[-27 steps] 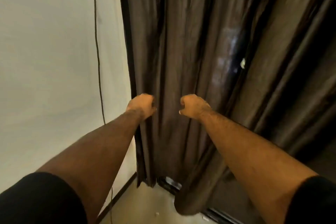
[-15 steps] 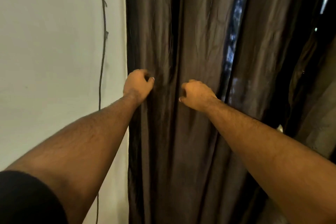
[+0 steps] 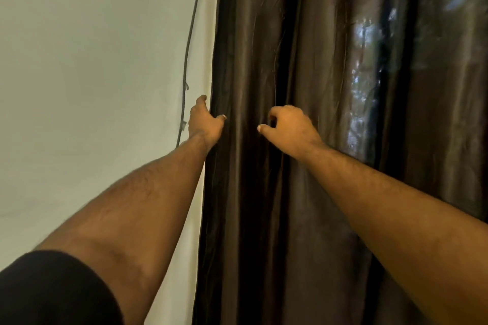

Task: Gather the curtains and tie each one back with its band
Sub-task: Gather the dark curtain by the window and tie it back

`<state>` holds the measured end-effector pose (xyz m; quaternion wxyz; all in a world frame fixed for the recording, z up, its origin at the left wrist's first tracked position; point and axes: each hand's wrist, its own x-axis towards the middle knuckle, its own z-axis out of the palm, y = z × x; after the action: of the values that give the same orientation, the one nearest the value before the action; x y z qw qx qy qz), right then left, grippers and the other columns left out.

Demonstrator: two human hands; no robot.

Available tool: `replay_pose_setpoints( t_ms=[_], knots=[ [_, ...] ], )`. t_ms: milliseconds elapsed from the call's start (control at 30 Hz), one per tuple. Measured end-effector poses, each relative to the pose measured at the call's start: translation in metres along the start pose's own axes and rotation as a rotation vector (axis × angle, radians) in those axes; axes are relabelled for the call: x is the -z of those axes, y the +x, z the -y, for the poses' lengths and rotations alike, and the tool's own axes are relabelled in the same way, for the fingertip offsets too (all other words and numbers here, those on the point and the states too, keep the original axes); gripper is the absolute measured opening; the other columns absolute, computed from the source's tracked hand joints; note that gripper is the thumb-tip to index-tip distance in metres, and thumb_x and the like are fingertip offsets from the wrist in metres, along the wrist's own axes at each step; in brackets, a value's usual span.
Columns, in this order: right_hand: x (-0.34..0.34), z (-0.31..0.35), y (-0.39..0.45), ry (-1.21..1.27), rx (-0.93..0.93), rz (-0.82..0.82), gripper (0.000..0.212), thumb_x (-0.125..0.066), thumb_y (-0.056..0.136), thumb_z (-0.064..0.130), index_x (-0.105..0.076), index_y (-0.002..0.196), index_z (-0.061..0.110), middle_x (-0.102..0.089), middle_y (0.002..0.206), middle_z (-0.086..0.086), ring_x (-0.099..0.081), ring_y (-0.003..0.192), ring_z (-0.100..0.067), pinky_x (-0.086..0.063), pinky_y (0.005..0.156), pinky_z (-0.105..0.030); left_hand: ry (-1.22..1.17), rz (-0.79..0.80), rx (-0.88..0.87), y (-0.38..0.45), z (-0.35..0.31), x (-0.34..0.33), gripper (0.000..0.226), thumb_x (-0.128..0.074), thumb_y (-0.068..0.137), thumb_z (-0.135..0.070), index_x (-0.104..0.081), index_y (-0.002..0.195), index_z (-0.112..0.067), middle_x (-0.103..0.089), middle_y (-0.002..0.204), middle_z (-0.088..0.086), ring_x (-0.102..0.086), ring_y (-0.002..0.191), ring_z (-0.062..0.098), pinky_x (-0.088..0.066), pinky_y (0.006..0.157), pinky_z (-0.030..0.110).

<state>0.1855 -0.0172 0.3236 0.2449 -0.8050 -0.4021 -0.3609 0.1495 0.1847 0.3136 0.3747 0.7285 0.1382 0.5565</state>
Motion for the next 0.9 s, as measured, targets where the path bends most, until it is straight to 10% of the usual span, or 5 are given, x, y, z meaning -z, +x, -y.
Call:
replay_pose_setpoints(
  t_ms=[267,467,567,733,900],
  knots=[
    [-0.047,0.053,0.044,0.188,-0.258,-0.312,0.073,-0.052,0.076,0.077,-0.055,0.122,0.02,-0.059,0.121,-0.001,-0.059,0.107,-0.022,-0.054,0.08,-0.039,-0.157,0.085,-0.078,0.046,0.018,0.006,0.054,-0.069,0.089,-0.018,-0.049,0.139,-0.019,-0.065,0.122,0.013,-0.064,0.109,0.027,-0.05,0.102,0.041],
    [-0.059,0.063,0.062,0.277,-0.334,-0.44,0.009,-0.062,0.088,0.032,-0.056,0.091,0.027,-0.06,0.08,0.009,-0.06,0.071,-0.01,-0.04,0.05,-0.022,-0.27,0.14,-0.195,0.066,0.025,0.008,0.046,-0.072,0.086,-0.029,-0.058,0.13,-0.02,-0.06,0.11,-0.006,-0.06,0.1,0.012,-0.043,0.071,0.009],
    [-0.059,0.062,0.06,0.304,-0.383,-0.467,0.003,-0.061,0.09,0.024,-0.059,0.091,0.026,-0.057,0.074,0.011,-0.056,0.065,-0.004,-0.037,0.048,-0.019,-0.37,0.202,-0.134,0.073,0.019,0.004,0.069,-0.074,0.085,-0.029,-0.039,0.145,-0.022,-0.05,0.119,-0.008,-0.055,0.106,0.011,-0.049,0.081,0.018],
    [-0.043,0.05,0.052,0.261,-0.401,-0.489,0.005,-0.063,0.089,0.021,-0.059,0.086,0.024,-0.06,0.078,0.008,-0.057,0.069,-0.008,-0.037,0.05,-0.02,-0.31,0.18,-0.247,0.061,-0.003,-0.013,0.015,-0.067,0.09,-0.013,-0.072,0.104,-0.011,-0.071,0.088,0.0,-0.069,0.083,0.015,-0.058,0.084,0.032],
    [-0.017,0.02,0.039,0.196,-0.456,-0.569,0.008,-0.064,0.085,0.022,-0.059,0.079,0.023,-0.058,0.069,0.008,-0.055,0.063,-0.01,-0.039,0.052,-0.022,-0.341,0.183,-0.435,0.019,-0.062,-0.048,0.007,-0.07,0.085,-0.013,-0.072,0.089,-0.008,-0.065,0.074,-0.006,-0.061,0.071,0.01,-0.048,0.067,0.015]
  ],
)
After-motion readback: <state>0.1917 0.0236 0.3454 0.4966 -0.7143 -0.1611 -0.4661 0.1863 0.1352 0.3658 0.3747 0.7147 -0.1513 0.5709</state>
